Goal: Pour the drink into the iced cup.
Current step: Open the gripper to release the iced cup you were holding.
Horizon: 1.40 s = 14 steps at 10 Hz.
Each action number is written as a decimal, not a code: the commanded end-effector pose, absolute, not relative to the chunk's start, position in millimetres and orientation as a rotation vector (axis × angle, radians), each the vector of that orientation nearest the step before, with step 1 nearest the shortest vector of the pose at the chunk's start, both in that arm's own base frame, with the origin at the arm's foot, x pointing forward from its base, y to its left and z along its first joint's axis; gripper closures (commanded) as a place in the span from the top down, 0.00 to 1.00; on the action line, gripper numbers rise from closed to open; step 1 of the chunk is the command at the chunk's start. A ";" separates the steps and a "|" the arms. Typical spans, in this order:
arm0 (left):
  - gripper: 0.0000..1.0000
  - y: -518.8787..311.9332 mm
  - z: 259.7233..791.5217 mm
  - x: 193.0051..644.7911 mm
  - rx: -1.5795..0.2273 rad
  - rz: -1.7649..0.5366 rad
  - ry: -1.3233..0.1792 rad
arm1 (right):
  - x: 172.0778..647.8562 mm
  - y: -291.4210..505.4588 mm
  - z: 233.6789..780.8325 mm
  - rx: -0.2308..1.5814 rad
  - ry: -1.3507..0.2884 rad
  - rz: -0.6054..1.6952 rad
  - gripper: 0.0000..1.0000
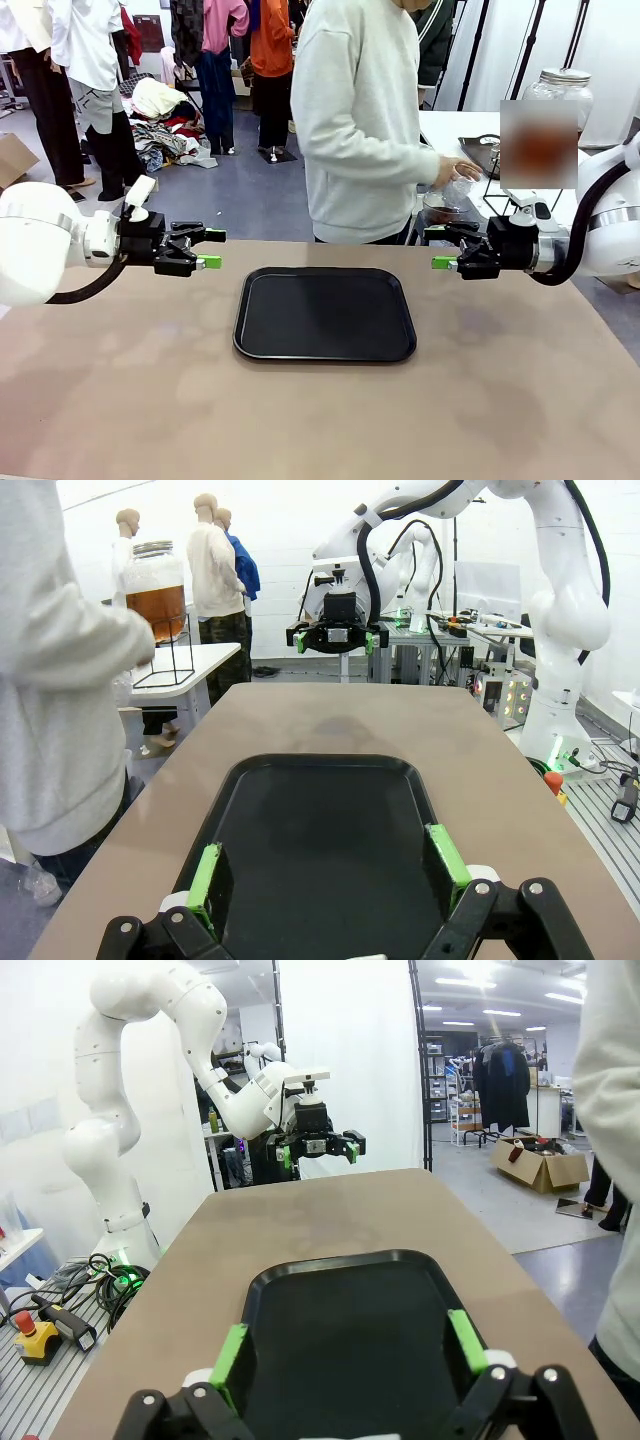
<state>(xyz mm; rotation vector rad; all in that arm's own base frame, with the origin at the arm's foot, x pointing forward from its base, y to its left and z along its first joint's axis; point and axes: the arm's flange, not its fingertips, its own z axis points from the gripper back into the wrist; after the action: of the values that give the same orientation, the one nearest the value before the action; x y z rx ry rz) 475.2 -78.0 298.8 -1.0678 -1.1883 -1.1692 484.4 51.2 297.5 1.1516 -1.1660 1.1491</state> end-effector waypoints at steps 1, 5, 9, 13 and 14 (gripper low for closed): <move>1.00 -78.9 300.7 475.0 -1.067 -1.166 -1.188 | 484.9 51.0 299.5 1.143 -1.168 1.153 1.00; 1.00 -78.9 300.7 475.0 -1.067 -1.166 -1.188 | 484.9 51.0 299.5 1.143 -1.168 1.153 1.00; 1.00 -78.9 300.7 475.0 -1.067 -1.166 -1.188 | 484.9 51.0 299.5 1.143 -1.168 1.153 1.00; 1.00 -78.9 300.7 475.0 -1.067 -1.166 -1.188 | 484.9 51.0 299.5 1.143 -1.168 1.153 1.00; 1.00 -78.9 300.7 475.0 -1.067 -1.166 -1.188 | 484.9 51.0 299.5 1.143 -1.168 1.153 1.00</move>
<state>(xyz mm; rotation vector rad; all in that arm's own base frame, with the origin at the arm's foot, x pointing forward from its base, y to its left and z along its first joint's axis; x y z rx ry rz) 475.2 -78.0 298.8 -1.0678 -1.1883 -1.1692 484.4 51.2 297.5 1.1516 -1.1660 1.1491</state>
